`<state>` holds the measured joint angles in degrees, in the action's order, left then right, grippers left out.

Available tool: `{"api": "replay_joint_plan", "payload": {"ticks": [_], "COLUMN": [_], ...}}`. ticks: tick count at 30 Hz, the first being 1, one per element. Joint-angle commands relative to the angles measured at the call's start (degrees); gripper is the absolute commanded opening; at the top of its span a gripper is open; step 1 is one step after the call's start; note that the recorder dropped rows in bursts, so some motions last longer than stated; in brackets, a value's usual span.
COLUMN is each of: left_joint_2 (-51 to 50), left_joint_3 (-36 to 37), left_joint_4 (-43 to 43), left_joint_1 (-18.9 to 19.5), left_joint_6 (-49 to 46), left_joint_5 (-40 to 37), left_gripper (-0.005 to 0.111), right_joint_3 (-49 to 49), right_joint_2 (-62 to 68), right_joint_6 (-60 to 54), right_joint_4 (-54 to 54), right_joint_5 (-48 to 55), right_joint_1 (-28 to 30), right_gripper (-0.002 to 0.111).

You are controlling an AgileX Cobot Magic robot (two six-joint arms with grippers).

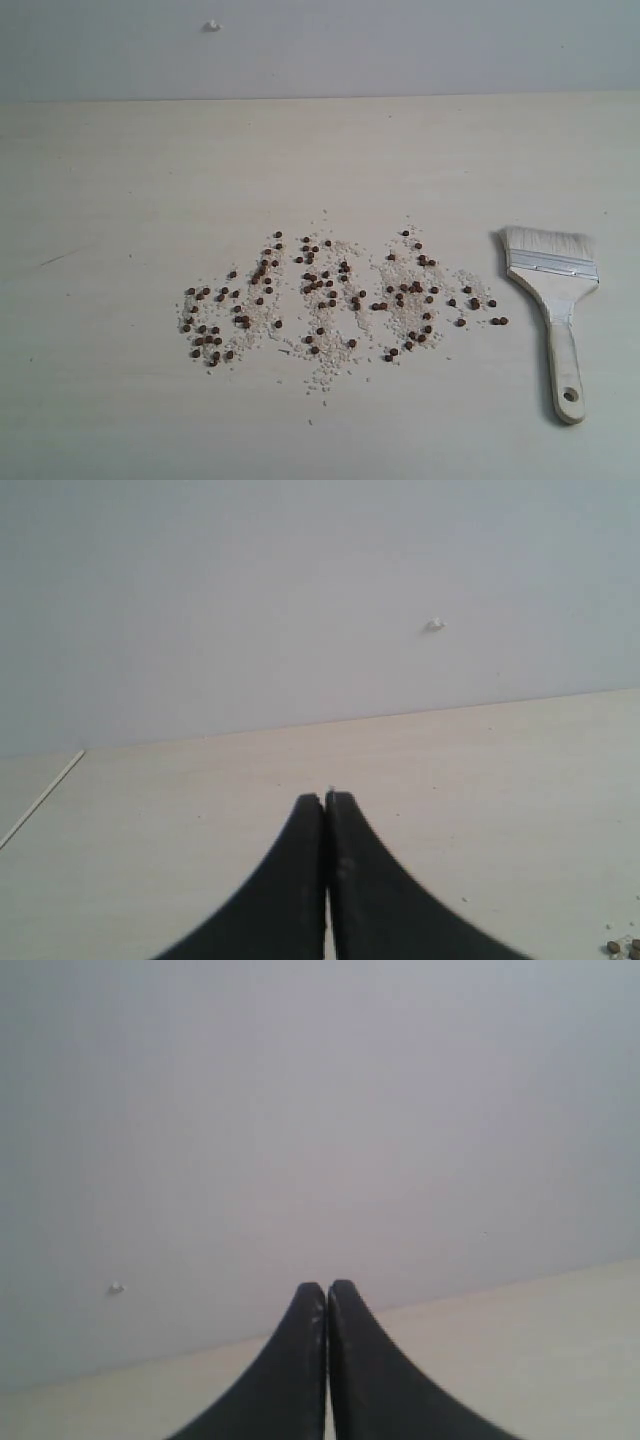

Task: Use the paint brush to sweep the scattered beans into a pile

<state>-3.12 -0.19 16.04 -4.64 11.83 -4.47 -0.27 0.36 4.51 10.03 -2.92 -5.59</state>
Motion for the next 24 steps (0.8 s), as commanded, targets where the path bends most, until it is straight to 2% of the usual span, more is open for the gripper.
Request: {"api": "replay_joint_plan", "payload": {"ticks": [1,8,10,14,17,20,24], "left_joint_2": [0.0,0.0,0.0,0.0,0.0,0.0,0.0], "left_joint_3": [0.2,0.2,0.2,0.2,0.2,0.2,0.2], "left_joint_4": [0.1,0.1,0.1,0.1,0.1,0.1,0.1], "left_joint_1": [0.1,0.1,0.1,0.1,0.1,0.1,0.1], "left_joint_6": [0.5,0.5,0.5,0.5,0.5,0.5,0.5], "left_joint_5": [0.1,0.1,0.1,0.1,0.1,0.1,0.1], "left_gripper": [0.0,0.0,0.0,0.0,0.0,0.0,0.0], "right_joint_3": [0.3,0.3,0.3,-1.6,-5.7,-11.0,-20.4], "right_joint_2": [-0.4,-0.4,-0.4,4.3,12.4,22.5,34.3], "right_joint_6": [2.5,8.3,7.9,-2.4,-10.0,-11.3,-20.4], "right_joint_4": [6.8,8.4,8.3,15.9,21.6,20.5,19.6], "right_joint_5": [-4.2,-16.9,-17.9,-17.3,-16.8,-14.9,-5.6], "right_joint_1": [0.2,0.2,0.2,0.2,0.2,0.2,0.2], "right_gripper": [0.0,0.0,0.0,0.0,0.0,0.0,0.0]}}
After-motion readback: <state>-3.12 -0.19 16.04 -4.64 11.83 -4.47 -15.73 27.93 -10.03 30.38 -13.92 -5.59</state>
